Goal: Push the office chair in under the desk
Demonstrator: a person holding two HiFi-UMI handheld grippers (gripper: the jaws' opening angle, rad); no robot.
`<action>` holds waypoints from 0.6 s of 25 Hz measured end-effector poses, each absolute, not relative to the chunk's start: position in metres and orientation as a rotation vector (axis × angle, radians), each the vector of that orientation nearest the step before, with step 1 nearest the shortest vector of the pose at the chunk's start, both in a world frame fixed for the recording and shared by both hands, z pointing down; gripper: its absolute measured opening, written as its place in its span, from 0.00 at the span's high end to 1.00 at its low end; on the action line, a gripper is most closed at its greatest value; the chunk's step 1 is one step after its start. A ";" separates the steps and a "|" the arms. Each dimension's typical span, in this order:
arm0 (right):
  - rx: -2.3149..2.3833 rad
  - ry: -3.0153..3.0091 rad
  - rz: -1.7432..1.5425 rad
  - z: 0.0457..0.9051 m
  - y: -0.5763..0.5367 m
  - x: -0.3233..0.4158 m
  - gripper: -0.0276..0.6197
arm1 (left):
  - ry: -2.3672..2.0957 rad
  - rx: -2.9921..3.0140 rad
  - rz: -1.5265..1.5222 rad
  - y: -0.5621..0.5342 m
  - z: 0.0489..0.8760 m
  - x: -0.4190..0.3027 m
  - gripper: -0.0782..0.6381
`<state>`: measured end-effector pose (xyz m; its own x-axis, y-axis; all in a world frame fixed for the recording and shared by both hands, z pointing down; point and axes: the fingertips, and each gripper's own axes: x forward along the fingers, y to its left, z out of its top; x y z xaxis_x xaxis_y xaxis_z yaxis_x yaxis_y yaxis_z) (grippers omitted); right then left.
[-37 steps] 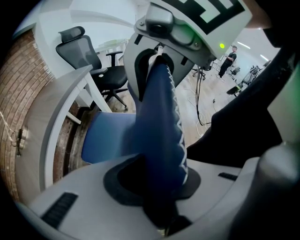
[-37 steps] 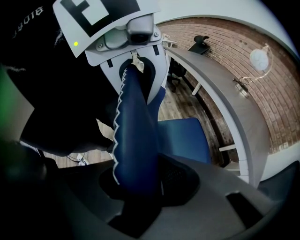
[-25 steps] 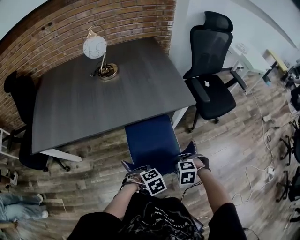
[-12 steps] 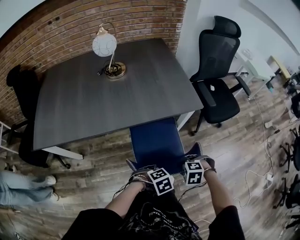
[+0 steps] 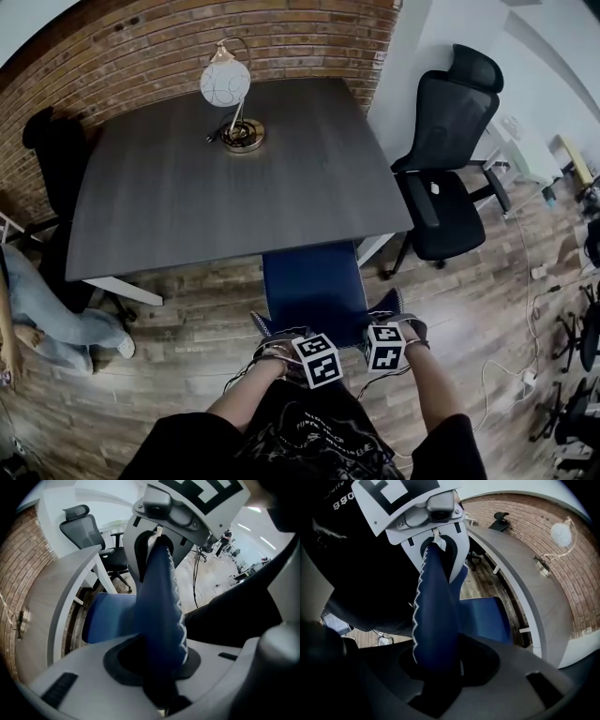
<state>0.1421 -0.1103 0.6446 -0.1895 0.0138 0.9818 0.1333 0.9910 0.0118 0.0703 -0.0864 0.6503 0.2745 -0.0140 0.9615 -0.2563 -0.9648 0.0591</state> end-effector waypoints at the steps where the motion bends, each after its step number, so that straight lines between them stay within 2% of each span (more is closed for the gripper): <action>1: -0.112 -1.759 -0.110 0.644 -0.113 0.142 0.79 | -0.256 2.336 1.758 -0.089 0.650 0.070 0.77; 15: -0.119 -1.756 -0.154 0.649 -0.149 0.142 0.79 | -0.317 2.315 1.751 -0.122 0.653 0.069 0.77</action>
<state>0.1418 -0.1486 0.6489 -0.1892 -0.0053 0.9819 0.1652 0.9856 0.0372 0.0688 -0.1216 0.6527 0.2663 -0.0382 0.9631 -0.3015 -0.9524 0.0456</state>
